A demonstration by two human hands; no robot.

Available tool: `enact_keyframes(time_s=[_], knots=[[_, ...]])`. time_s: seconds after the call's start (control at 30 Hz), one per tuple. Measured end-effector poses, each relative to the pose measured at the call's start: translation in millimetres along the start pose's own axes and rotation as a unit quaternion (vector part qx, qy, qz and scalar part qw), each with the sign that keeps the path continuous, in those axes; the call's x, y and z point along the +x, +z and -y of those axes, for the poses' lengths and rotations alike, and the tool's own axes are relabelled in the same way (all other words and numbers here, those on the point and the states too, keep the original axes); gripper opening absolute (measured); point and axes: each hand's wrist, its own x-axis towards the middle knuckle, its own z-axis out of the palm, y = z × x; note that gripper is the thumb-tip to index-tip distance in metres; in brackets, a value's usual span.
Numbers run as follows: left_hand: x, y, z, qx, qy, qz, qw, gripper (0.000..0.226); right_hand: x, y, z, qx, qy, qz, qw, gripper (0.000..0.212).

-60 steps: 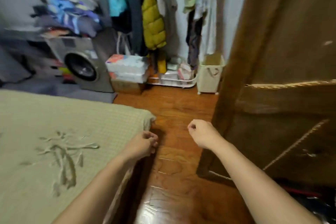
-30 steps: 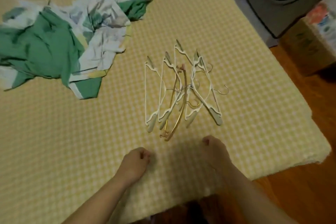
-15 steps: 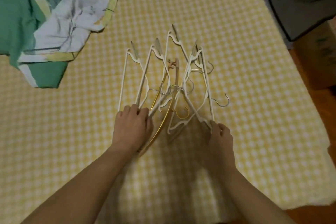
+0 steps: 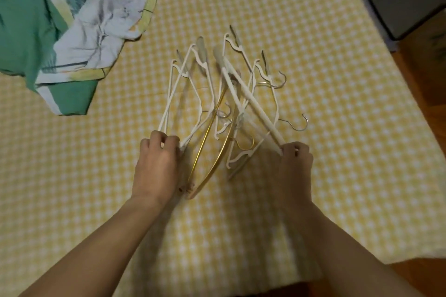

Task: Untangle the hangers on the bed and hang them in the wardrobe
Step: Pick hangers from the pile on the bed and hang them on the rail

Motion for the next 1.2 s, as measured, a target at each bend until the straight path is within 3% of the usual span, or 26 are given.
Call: enact_keyframes(time_s=[0.17, 0.33, 0.47, 0.53, 0.63, 0.8, 0.93, 1.1, 1.2], knots=[[-5.1, -11.3, -21.2, -0.053, -0.008, -0.056, 0.997, 0.023, -5.5, -23.4, 4.8, -0.016, -0.001, -0.073, 0.997, 0.029], [-30.0, -52.4, -18.5, -0.140, -0.116, -0.047, 0.982, 0.020, -36.1, -54.8, 29.5, 0.064, 0.073, -0.033, 0.995, 0.018], [-71.3, -101.5, -11.5, -0.291, -0.216, 0.022, 0.932, 0.012, -102.5, -102.6, 71.9, 0.109, 0.103, 0.006, 0.989, 0.015], [-92.6, -130.2, -11.8, -0.386, -0.255, 0.047, 0.886, 0.009, -136.2, -122.7, 85.8, 0.175, 0.125, 0.004, 0.977, 0.015], [-126.9, -180.9, -18.0, -0.499, -0.239, 0.106, 0.826, 0.010, -186.6, -163.2, 110.9, 0.302, 0.192, 0.008, 0.934, 0.018], [-155.4, -240.8, -8.9, -0.541, -0.143, 0.209, 0.802, 0.024, -284.5, -213.4, 135.9, 0.280, 0.213, -0.114, 0.929, 0.028], [-154.2, -269.5, -9.9, -0.615, -0.081, 0.264, 0.739, 0.020, -382.8, -222.9, 135.2, 0.311, 0.292, -0.205, 0.881, 0.039], [-161.2, -300.7, -48.7, -0.614, -0.016, 0.332, 0.716, 0.019, -485.5, -242.9, 134.1, 0.342, 0.348, -0.139, 0.862, 0.052], [-174.6, -307.5, -80.2, -0.640, -0.021, 0.380, 0.667, 0.025, -527.1, -252.2, 132.2, 0.347, 0.356, -0.118, 0.860, 0.056]])
